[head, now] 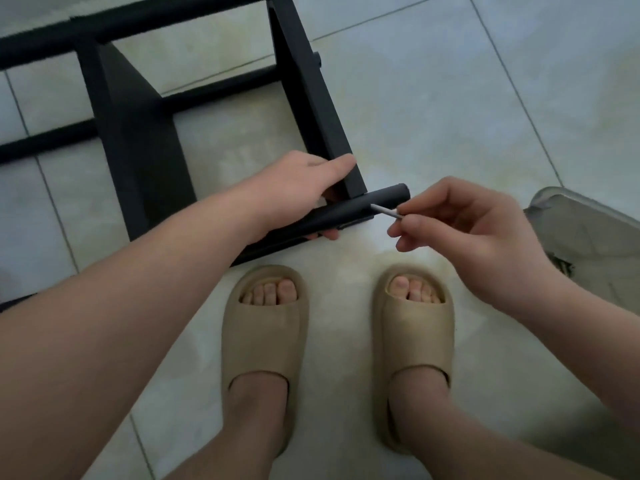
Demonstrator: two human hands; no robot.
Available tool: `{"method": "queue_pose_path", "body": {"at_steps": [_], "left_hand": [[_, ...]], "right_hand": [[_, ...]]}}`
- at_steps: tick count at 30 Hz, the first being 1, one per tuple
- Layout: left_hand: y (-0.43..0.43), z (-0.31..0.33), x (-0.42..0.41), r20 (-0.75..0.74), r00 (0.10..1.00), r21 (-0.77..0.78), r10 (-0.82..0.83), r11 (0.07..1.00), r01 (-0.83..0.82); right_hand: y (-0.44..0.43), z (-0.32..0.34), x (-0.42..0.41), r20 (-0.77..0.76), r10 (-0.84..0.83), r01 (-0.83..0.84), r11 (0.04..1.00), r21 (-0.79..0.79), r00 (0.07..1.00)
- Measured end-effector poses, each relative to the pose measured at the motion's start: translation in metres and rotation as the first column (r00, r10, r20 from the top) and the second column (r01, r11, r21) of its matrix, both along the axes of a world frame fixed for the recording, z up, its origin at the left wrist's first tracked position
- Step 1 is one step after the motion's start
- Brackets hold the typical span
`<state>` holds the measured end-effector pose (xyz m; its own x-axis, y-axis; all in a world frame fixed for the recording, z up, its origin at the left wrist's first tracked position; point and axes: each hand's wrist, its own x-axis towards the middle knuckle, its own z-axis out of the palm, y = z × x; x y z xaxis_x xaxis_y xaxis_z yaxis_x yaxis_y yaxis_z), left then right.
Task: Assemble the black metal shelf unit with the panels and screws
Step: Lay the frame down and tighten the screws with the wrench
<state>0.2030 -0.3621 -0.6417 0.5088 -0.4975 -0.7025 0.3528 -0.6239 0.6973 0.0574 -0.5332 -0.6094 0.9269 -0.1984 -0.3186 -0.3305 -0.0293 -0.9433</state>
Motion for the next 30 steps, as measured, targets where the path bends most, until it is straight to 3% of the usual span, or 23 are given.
{"method": "queue_pose_path", "body": {"at_steps": [7, 13, 22, 30], "left_hand": [[-0.008, -0.001, -0.002, 0.061, 0.997, 0.078, -0.047, 0.996, 0.042], [-0.006, -0.003, -0.007, 0.103, 0.994, 0.055, -0.037, 0.998, 0.031], [-0.005, -0.003, -0.011, 0.128, 0.991, 0.051, -0.049, 0.998, 0.042], [-0.004, -0.002, -0.01, 0.132, 0.99, 0.05, -0.056, 0.998, 0.05]], "right_hand": [[0.002, -0.006, 0.002, 0.041, 0.008, -0.008, 1.0, -0.004, 0.999], [0.009, -0.014, -0.001, 0.023, 0.048, -0.048, 0.999, -0.02, 0.999], [0.015, -0.013, -0.001, 0.033, 0.088, -0.081, 0.982, -0.168, 0.996], [0.01, -0.013, -0.005, 0.021, 0.132, -0.127, 0.978, -0.167, 0.991]]}}
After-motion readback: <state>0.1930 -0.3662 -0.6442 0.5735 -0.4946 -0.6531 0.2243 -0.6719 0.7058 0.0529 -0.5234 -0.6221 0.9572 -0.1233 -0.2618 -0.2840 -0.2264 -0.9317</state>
